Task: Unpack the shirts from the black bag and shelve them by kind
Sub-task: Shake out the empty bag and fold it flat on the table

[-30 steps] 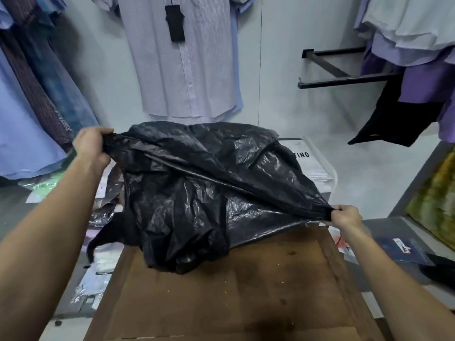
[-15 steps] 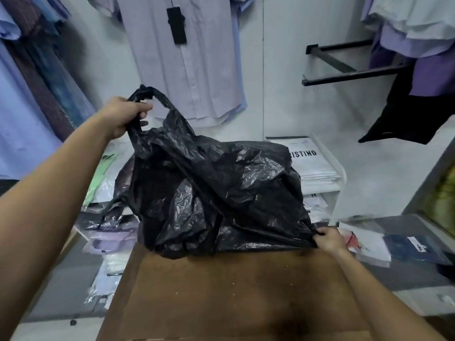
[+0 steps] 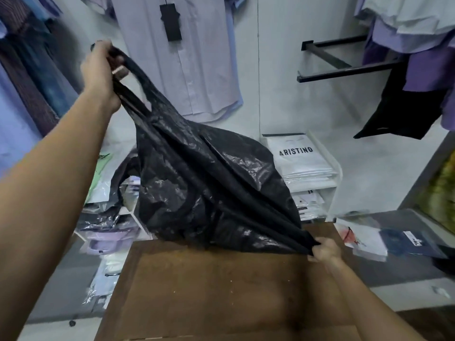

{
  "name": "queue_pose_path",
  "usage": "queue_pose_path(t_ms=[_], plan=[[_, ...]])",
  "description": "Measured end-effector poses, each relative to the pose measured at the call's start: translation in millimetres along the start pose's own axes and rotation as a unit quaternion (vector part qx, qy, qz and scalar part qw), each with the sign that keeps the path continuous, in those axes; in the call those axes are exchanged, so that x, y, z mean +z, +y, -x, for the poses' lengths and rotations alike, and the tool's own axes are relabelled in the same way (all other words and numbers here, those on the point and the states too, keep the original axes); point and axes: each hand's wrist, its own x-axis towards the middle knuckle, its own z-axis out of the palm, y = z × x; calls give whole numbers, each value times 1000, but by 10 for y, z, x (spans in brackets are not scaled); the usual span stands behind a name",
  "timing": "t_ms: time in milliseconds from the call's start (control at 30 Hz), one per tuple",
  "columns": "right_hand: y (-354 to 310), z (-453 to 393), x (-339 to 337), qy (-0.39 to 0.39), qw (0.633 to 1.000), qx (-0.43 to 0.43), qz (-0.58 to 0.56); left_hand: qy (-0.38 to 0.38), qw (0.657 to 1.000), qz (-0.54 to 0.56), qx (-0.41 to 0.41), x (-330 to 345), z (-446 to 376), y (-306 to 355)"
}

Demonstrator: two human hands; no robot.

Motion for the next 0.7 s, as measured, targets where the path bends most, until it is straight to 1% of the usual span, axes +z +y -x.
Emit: queue_pose_path(t_ms=[33,100,167,200,267,333,367,400,467,533,567,633,667,700], plan=[[48,-97,-6,11,1000,-1,-11,-9,1000,0,9,6,-2,-2],[184,-300,-59,33,999,5,-30,9,998,62,19,-43,-58,28],[152,-246,-167,48,998,13,-32,1,991,131,16,-96,-102,40],[60,-133,-217,43,998,10,-37,-1,990,142,11,-105,-95,27],[-96,-22,-259,36,996,-2,-77,-7,993,114,-3,-138,-131,9],[-192,-9,-300,26,993,-13,-112,-36,997,62,-37,-162,-121,29],[-177,-33,-324,20,992,-9,-121,-38,998,32,-46,-163,-99,43],[-186,-23,-351,18,993,0,-114,-25,999,-2,-48,-161,-72,55],[-279,59,-383,22,999,-6,-40,-3,999,-12,-31,-125,2,36],[-493,229,-384,53,992,-82,85,-21,1000,11,4,-41,102,-34],[-640,316,-357,54,986,-139,81,-41,999,15,17,5,122,-64],[-956,535,-286,13,966,-258,3,-71,997,7,38,165,198,-82],[-1118,642,-235,-31,950,-310,-11,-85,995,6,47,250,215,-81],[-1298,800,-179,-79,933,-350,20,-94,994,10,52,341,217,-78]])
